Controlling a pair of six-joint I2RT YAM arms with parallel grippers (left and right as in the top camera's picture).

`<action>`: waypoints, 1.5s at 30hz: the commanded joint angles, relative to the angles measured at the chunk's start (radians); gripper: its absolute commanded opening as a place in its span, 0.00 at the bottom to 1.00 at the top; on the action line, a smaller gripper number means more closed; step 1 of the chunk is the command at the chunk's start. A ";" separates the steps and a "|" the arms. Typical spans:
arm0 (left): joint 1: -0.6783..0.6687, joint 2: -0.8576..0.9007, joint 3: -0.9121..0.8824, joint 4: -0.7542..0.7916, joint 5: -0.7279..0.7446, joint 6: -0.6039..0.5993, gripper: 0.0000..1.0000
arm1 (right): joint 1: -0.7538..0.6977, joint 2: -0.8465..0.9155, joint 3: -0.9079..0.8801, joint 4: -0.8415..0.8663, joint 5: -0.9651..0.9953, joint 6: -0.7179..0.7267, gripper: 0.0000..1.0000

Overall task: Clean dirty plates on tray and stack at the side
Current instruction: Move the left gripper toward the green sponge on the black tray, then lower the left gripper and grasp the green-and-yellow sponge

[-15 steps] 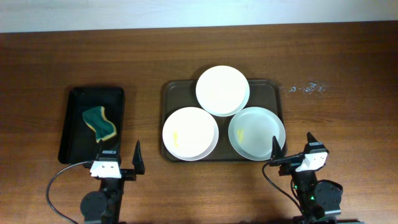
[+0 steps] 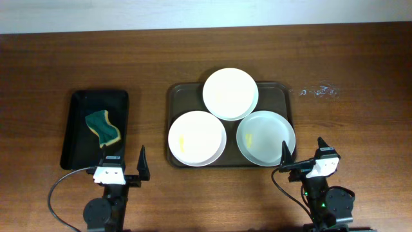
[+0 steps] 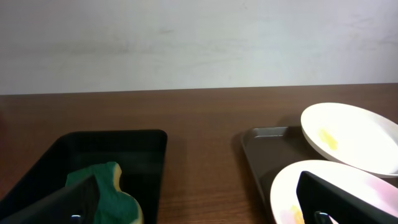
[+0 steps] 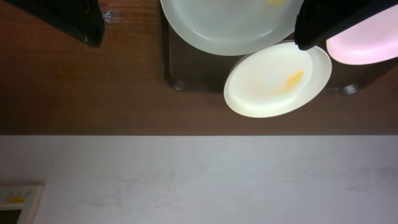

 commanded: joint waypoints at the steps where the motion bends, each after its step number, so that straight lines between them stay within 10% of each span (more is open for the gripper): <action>1: -0.004 -0.005 -0.003 -0.006 -0.012 0.013 1.00 | 0.005 -0.006 -0.007 -0.003 0.005 -0.001 0.98; 10: -0.004 -0.005 -0.003 0.003 0.019 -0.012 0.99 | 0.005 -0.006 -0.007 -0.003 0.005 -0.001 0.98; 14: -0.005 -0.005 -0.002 0.067 0.748 -0.430 0.99 | 0.005 -0.006 -0.007 -0.003 0.005 -0.001 0.98; 17: -0.005 -0.005 -0.002 0.338 0.834 -0.653 0.99 | 0.005 -0.006 -0.007 -0.003 0.005 -0.001 0.98; 19: -0.005 -0.005 -0.002 0.783 0.823 -0.642 0.99 | 0.005 -0.006 -0.007 -0.003 0.005 -0.001 0.99; 22: -0.003 -0.004 0.049 0.932 0.650 -0.551 0.99 | 0.005 -0.006 -0.007 -0.003 0.005 -0.001 0.98; 28: -0.003 0.147 0.579 -0.017 0.332 -0.109 0.99 | 0.005 -0.006 -0.007 -0.003 0.005 -0.001 0.98; 32: -0.003 0.609 1.066 -0.635 0.243 0.125 0.99 | 0.005 -0.006 -0.007 -0.003 0.005 -0.001 0.98; 45: 0.131 1.426 1.369 -0.969 -0.039 -0.134 1.00 | 0.005 -0.006 -0.007 -0.003 0.005 -0.001 0.98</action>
